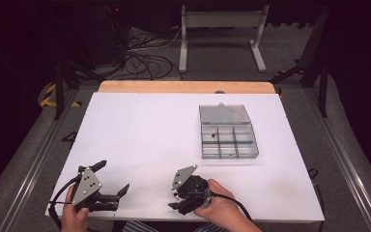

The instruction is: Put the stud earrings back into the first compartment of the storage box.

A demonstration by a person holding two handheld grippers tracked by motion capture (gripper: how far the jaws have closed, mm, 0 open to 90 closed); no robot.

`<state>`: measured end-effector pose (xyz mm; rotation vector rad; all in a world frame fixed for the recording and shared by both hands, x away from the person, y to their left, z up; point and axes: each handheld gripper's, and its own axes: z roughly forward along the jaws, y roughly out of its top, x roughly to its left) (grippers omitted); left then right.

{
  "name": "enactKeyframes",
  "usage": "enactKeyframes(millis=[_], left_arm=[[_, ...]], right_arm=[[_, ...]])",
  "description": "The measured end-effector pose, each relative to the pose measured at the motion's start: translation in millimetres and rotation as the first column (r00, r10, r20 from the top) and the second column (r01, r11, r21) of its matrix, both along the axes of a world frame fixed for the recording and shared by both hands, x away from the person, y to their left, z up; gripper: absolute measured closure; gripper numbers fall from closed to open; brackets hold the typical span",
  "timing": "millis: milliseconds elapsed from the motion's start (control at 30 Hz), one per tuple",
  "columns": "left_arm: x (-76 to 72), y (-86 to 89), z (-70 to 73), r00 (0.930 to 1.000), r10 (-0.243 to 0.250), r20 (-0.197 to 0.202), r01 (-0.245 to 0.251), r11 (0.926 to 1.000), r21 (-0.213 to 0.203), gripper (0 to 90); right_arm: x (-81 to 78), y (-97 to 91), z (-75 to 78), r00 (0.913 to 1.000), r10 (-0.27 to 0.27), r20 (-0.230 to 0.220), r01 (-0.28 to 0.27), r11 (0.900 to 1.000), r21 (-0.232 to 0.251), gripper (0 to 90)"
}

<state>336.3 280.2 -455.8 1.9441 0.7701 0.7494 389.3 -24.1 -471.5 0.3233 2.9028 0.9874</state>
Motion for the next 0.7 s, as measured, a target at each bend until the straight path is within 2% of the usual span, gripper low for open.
enactKeyframes(millis=[333, 467, 700], left_arm=[[0.4, -0.4, -0.3, 1.0, -0.001, 0.001, 0.001, 1.0, 0.002, 0.2], [0.4, -0.8, -0.5, 1.0, -0.002, -0.001, 0.002, 1.0, 0.001, 0.2], [0.4, -0.5, -0.2, 1.0, -0.001, 0.001, 0.001, 1.0, 0.002, 0.2]], right_arm=[[2.8, 4.1, -4.2, 0.9985, -0.02, 0.05, 0.023, 0.9986, -0.047, 62.9], [3.6, 4.9, -4.2, 0.9991, -0.02, 0.038, 0.022, 0.9986, -0.047, 74.9], [3.2, 5.9, -2.9, 0.9987, -0.018, 0.047, 0.02, 0.9984, -0.052, 76.3]])
